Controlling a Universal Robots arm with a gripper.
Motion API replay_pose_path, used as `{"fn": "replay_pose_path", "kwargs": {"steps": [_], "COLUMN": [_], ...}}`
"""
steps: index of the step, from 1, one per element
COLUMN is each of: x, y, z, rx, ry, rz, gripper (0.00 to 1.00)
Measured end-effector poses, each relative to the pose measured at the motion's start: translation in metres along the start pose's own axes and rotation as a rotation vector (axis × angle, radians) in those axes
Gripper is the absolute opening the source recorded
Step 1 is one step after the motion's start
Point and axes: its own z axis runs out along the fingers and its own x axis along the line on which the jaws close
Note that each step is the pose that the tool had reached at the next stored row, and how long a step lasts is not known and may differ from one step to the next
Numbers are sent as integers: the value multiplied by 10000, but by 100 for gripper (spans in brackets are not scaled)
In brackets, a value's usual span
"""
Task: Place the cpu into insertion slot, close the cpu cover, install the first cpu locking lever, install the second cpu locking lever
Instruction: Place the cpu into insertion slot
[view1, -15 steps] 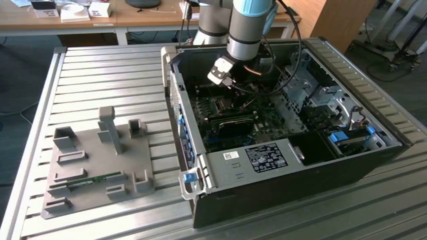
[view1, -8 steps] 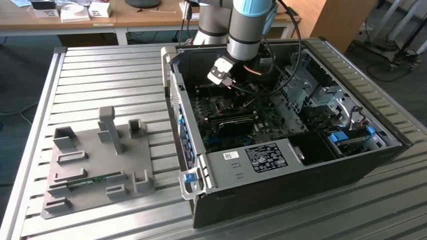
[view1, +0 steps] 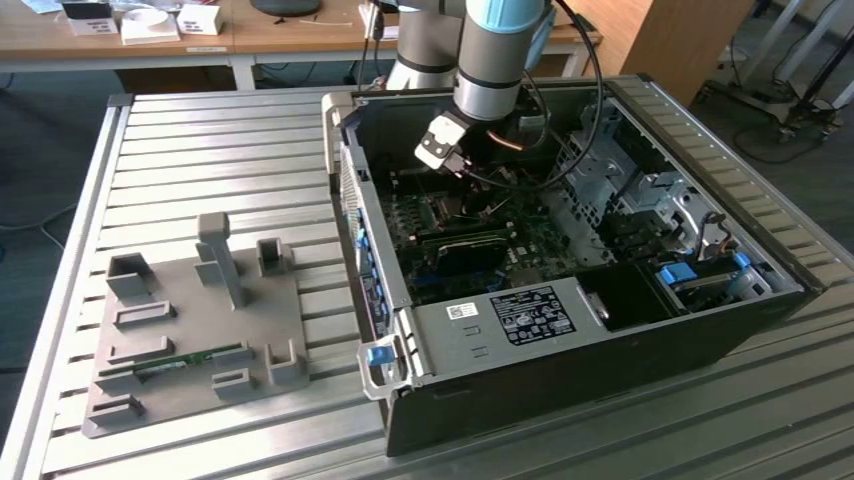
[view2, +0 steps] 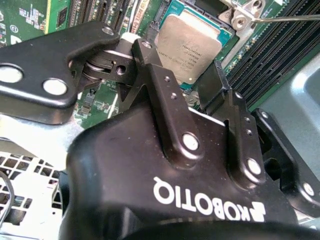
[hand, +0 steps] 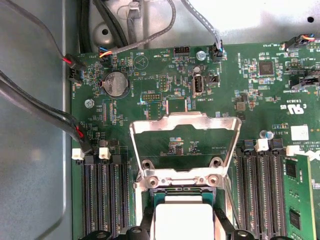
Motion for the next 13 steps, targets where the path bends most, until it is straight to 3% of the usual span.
{"fn": "replay_pose_path", "kwargs": {"steps": [13], "x": [0], "y": [2], "z": [0], "rx": [1], "ry": [2], "rz": [-29], "gripper": [55]}}
